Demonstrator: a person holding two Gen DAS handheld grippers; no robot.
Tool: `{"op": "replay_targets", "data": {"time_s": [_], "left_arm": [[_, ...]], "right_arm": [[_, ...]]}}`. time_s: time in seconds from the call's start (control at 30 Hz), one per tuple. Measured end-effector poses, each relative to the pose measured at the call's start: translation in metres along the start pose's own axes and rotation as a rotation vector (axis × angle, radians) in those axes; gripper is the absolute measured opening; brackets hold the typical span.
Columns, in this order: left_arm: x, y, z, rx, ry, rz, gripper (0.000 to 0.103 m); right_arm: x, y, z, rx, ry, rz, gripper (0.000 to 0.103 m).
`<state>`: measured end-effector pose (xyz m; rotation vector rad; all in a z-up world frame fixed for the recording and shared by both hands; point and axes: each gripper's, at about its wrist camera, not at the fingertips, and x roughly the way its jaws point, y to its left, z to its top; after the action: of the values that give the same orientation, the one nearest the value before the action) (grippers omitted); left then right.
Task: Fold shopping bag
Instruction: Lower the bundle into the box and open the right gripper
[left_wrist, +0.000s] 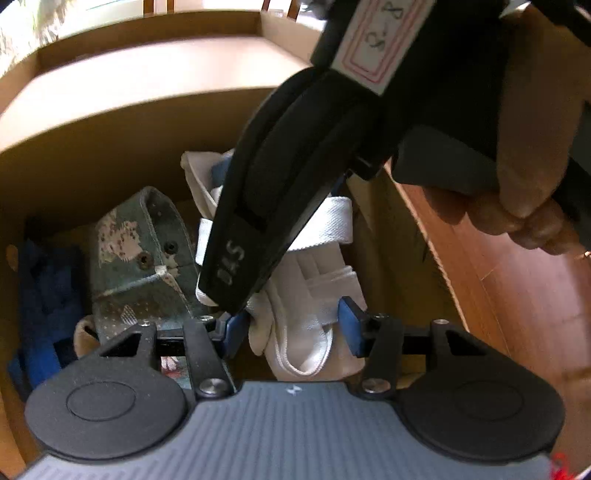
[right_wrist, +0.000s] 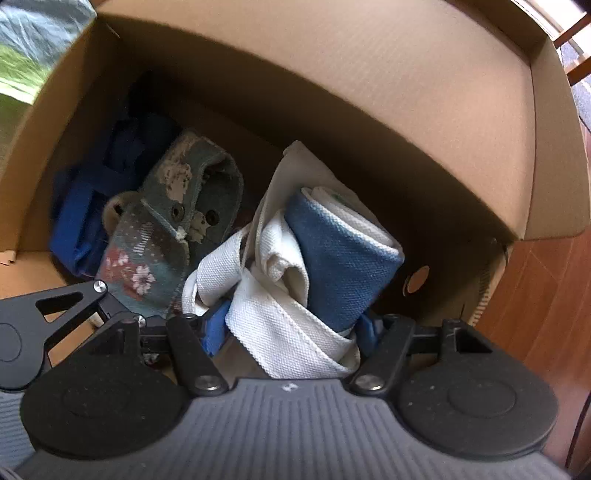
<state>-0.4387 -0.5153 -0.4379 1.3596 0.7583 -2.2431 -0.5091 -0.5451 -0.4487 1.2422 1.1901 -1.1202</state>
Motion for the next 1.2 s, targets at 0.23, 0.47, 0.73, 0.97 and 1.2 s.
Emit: {"op": "replay_targets", "data": {"time_s": [0.23,0.47,0.73,0.97,1.2], "left_arm": [[0.006,0.003,-0.015,0.019,0.039,-0.001,0.057],[0.023,-0.004,-0.026,0.084,0.069,0.024,0.057],[0.029,-0.005,-0.032,0.091,0.062,0.007,0.057],[0.034,-0.008,-0.035,0.095,0.066,0.004,0.058],[0.039,-0.023,-0.037,0.095,0.074,0.014,0.058]], "right_arm": [[0.012,0.015,-0.003,-0.008,0.044,-0.047,0.066],[0.024,0.022,-0.005,-0.003,0.065,-0.085,0.074],[-0.006,0.015,-0.019,-0.038,-0.066,-0.101,0.085],[-0.020,-0.012,-0.014,0.041,-0.188,0.057,0.020],[0.004,0.004,-0.016,-0.036,-0.127,0.051,0.013]]}}
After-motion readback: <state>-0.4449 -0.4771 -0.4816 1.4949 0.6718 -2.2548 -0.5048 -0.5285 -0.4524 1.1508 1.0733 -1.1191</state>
